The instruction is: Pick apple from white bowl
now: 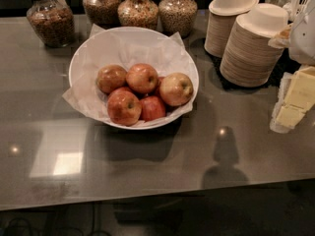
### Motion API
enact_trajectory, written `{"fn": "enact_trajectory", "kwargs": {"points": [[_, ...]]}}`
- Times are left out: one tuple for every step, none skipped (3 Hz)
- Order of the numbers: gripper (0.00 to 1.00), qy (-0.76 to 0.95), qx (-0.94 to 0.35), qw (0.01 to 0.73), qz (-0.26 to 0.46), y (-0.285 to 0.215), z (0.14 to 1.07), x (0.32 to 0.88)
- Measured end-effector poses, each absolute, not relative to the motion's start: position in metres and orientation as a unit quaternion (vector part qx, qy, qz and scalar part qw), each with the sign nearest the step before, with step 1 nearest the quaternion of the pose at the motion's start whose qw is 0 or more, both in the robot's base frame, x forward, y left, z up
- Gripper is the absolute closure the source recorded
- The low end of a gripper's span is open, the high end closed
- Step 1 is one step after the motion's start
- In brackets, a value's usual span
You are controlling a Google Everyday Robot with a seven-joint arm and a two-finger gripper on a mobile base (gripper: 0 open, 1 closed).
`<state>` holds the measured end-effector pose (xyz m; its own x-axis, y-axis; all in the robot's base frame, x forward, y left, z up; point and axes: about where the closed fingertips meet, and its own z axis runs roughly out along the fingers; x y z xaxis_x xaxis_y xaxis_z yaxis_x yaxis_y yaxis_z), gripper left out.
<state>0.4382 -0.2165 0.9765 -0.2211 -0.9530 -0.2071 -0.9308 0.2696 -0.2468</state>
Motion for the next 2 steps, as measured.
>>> {"fn": "enact_trajectory", "kwargs": {"points": [[0.0,0.779,-0.605,0.162,-0.036,-0.215,0.977,0.439],[0.0,0.757,-0.627,0.185,-0.017,-0.188,0.98,0.462]]}}
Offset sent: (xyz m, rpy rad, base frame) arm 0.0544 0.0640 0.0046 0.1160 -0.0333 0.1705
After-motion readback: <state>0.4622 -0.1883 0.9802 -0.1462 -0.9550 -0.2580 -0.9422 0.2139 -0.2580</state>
